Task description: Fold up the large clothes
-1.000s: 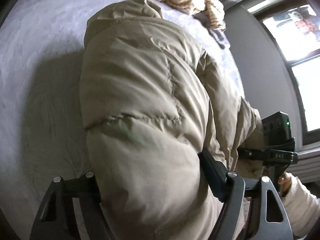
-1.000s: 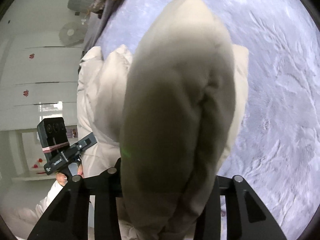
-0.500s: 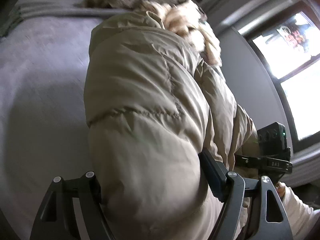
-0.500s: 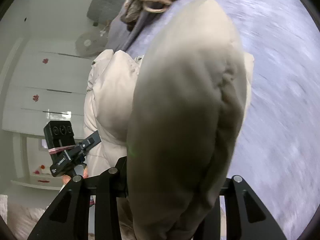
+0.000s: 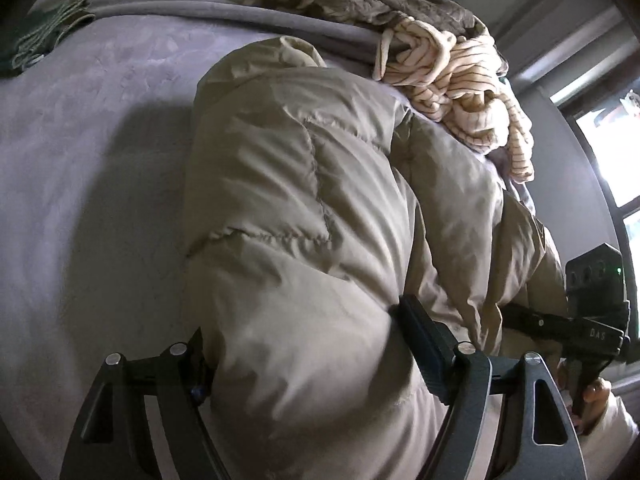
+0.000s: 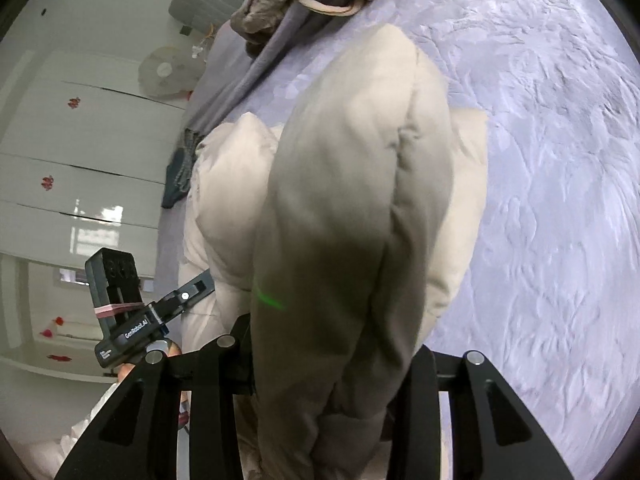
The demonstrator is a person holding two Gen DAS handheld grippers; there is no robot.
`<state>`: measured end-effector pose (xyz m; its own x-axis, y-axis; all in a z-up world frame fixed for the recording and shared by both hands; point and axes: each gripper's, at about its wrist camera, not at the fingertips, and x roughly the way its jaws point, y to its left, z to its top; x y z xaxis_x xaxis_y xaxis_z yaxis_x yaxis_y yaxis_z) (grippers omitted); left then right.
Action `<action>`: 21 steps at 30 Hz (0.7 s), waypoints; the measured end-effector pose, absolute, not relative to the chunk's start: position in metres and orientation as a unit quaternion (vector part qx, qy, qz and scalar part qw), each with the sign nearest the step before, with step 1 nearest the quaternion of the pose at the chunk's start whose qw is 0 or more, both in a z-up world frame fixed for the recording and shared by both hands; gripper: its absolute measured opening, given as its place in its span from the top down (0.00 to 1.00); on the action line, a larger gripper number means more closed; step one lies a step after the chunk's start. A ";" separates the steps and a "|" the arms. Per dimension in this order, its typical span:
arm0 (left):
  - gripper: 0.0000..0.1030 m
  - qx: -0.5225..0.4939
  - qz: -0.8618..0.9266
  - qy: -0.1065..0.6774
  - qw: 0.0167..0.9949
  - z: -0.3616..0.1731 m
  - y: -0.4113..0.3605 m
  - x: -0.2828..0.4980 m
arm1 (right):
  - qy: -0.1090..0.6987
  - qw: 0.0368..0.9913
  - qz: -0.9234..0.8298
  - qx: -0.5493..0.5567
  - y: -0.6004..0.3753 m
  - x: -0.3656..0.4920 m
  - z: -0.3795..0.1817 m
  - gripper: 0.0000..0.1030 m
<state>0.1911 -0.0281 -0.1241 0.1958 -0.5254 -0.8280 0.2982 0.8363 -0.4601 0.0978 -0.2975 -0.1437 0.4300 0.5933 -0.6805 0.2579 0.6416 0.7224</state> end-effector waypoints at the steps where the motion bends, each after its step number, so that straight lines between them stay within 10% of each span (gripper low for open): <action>1: 0.21 -0.096 -0.268 0.572 0.769 -0.125 -0.029 0.190 | 0.523 0.740 0.111 0.407 -0.295 0.109 -0.145 0.59; 21: 0.09 0.008 -0.200 0.553 0.809 -0.102 -0.044 0.173 | 0.478 0.794 -0.052 0.372 -0.316 0.077 -0.081 0.46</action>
<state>0.1726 -0.0440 -0.1020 0.3095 -0.3138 -0.8976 0.3322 0.9202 -0.2071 0.0765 -0.3161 -0.0809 0.5383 0.2727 -0.7974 0.4379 0.7180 0.5411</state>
